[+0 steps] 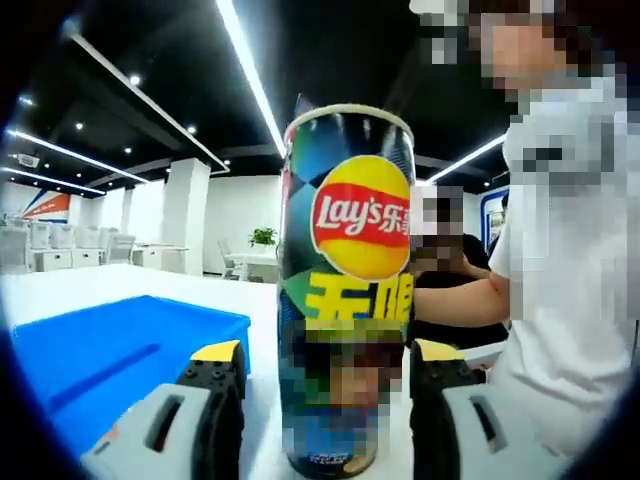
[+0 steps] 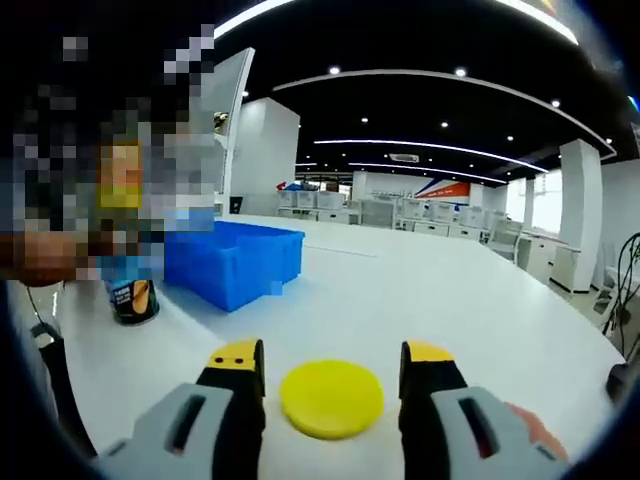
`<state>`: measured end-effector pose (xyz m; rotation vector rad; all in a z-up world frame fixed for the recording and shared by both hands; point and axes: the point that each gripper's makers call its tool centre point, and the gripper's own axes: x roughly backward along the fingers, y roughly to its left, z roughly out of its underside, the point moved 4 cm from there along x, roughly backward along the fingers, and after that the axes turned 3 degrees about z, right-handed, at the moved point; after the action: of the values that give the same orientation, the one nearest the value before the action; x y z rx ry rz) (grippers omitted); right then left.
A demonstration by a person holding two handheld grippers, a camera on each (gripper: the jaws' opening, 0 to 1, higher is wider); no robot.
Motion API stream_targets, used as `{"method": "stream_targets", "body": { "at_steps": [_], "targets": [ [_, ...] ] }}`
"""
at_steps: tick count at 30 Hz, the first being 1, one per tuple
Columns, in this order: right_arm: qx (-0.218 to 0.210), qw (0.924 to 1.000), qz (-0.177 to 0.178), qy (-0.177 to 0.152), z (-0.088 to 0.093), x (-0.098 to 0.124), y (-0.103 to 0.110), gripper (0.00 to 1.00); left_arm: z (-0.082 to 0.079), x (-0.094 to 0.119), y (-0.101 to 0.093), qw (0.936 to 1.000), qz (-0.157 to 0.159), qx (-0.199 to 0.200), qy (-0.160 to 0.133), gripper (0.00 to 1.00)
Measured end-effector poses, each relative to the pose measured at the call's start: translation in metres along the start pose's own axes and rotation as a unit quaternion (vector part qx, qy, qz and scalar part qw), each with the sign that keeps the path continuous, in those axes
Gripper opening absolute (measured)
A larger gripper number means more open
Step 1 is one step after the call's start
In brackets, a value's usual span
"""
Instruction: Open the lid of the chip container on the table, take out the chips, place them into the box in front of the container, and close the lid
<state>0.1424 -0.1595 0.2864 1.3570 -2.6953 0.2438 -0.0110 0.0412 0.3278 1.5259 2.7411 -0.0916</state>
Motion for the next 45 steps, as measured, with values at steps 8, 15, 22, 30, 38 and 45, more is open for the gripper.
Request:
{"method": "stream_targets", "body": {
  "at_steps": [8, 15, 22, 30, 38, 45],
  "targets": [
    [0.002, 0.9996, -0.015, -0.025, -0.009, 0.004, 0.008, 0.46, -0.006, -0.005, -0.006, 0.9994, 0.016, 0.009, -0.030, 0.62],
    [-0.003, 0.9995, -0.019, -0.026, -0.009, 0.001, 0.013, 0.46, -0.005, -0.009, -0.008, 0.9993, 0.023, 0.006, -0.030, 0.62],
    [-0.004, 0.9995, -0.019, -0.027, -0.010, 0.002, 0.013, 0.46, -0.001, -0.010, -0.007, 0.9996, 0.021, -0.003, -0.020, 0.53],
    [-0.006, 0.9995, -0.022, -0.023, -0.008, 0.003, 0.014, 0.42, -0.002, -0.010, -0.006, 0.9995, 0.018, -0.006, -0.026, 0.52],
    [-0.014, 0.9992, -0.033, -0.020, -0.006, 0.001, 0.018, 0.41, -0.002, -0.010, -0.008, 0.9996, 0.015, -0.002, -0.025, 0.51],
    [-0.010, 0.9990, -0.036, -0.023, -0.008, 0.002, 0.018, 0.40, -0.003, -0.009, -0.010, 0.9994, 0.010, 0.004, -0.034, 0.51]
  ]
}}
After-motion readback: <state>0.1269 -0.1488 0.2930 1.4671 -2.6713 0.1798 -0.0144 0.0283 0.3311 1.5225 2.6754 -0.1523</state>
